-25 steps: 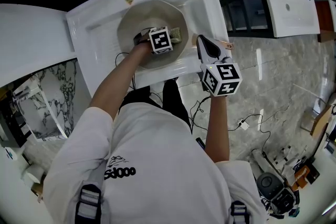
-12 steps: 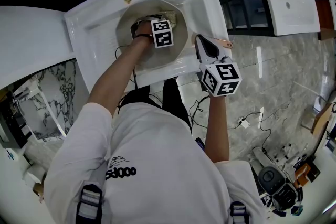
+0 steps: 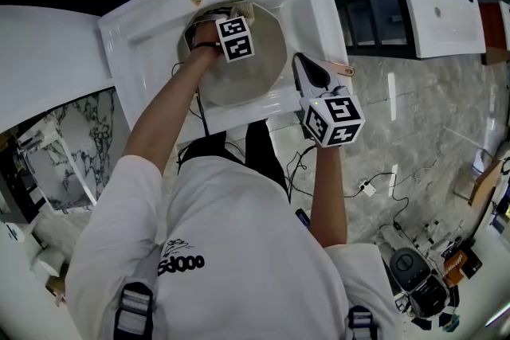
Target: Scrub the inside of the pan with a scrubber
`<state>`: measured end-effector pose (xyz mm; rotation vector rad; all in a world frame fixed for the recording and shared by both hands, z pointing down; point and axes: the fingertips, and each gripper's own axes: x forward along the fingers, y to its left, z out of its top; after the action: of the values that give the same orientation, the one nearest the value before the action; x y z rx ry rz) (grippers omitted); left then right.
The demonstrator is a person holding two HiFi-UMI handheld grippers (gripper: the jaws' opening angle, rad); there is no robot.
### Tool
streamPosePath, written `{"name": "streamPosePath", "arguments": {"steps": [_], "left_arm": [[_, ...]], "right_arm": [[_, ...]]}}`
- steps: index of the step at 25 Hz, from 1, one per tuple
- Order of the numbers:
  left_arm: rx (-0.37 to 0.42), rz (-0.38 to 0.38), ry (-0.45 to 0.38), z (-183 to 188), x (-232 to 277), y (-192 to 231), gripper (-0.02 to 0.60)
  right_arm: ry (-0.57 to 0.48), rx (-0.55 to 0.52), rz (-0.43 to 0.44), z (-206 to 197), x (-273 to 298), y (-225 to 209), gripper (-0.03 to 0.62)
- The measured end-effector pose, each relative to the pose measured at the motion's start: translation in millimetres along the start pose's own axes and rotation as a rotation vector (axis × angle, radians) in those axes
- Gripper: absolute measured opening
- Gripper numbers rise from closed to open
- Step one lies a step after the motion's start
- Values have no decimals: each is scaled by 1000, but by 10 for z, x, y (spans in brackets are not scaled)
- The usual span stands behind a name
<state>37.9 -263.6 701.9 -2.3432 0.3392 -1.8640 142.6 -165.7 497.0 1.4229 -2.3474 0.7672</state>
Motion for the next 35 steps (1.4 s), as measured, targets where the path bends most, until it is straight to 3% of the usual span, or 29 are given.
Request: {"name": "streamPosePath", "arguments": {"steps": [8, 18, 28, 35], "left_arm": [[-39, -2, 47, -183, 110, -5, 66], [7, -71, 77, -232, 208, -336, 69], [-34, -260, 9, -158, 12, -781, 69], [-7, -417, -16, -52, -154, -1229, 69]], "right_arm": [[20, -13, 2, -38, 10, 37, 9], [22, -16, -10, -52, -43, 24, 9], [24, -28, -5, -59, -80, 88, 9], [18, -31, -9, -43, -136, 132, 9]]}}
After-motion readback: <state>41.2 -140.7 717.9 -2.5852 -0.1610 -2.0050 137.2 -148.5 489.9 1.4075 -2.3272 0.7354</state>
